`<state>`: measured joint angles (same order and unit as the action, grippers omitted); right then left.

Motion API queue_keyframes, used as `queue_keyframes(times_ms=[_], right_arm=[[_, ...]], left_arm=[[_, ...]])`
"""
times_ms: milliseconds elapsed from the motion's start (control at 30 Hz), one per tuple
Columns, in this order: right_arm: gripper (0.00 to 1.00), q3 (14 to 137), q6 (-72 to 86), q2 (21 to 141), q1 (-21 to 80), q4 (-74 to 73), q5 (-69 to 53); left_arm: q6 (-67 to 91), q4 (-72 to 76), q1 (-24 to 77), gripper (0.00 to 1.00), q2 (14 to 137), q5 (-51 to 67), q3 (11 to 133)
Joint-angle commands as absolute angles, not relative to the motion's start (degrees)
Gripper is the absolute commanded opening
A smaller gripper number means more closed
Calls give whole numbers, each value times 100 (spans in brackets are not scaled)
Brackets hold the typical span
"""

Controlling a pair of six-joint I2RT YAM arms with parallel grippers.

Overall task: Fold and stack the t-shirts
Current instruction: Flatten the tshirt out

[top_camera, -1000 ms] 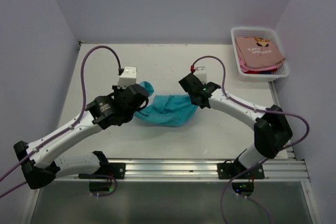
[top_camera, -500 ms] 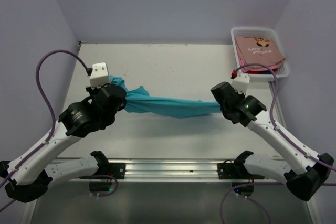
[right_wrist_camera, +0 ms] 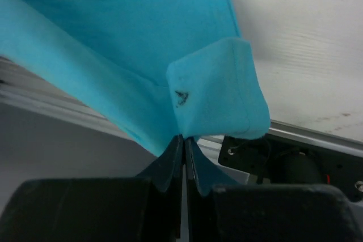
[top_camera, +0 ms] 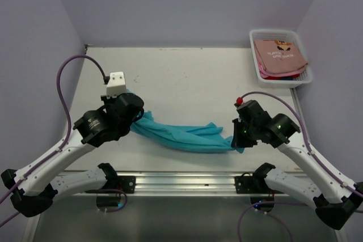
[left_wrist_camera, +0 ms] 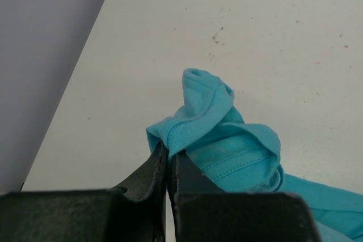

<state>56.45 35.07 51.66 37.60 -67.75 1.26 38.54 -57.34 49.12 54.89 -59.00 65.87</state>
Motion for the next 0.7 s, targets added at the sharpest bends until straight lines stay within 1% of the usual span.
queue_keyframes(times_ms=[0,67,100,167,200,300,333,433,500,567,600,667], right_arm=[[6,5695,2867,5063,3779,-7233,-1456],[26,5730,2734,5054,3771,-7172,-1765],[44,5809,2716,5054,3779,-7163,-2028],[59,5932,2707,5054,3771,-7084,-2232],[64,6115,2733,5036,3779,-6997,-2276],[67,6354,2847,5053,3771,-6699,-2093],[67,6398,2874,5123,3779,-6645,-1544],[64,6399,2857,5668,3779,-6373,-627],[61,6224,2804,6151,3771,-5709,-55],[61,6161,2734,6581,3771,-5215,130],[59,6196,2638,7018,3771,-4794,141],[58,6293,2567,7504,3788,-4467,132]], left_arm=[[4017,-5335,4860,0,5414,-6056,6574],[4017,-5291,4860,0,5432,-6029,6583],[4008,-5274,4860,0,5423,-6012,6592],[3990,-5230,4860,0,5379,-5985,6592],[3990,-5212,4860,0,5353,-5977,6592],[3920,-5107,4860,0,5247,-5950,6557],[3920,-5089,4860,0,5221,-5933,6548],[3902,-5036,4860,0,5203,-5871,6513],[3911,-5010,4869,0,5229,-5827,6495],[3894,-4948,4869,0,5247,-5748,6495],[3885,-4931,4860,0,5247,-5731,6495],[3841,-4843,4860,0,5256,-5669,6504]])
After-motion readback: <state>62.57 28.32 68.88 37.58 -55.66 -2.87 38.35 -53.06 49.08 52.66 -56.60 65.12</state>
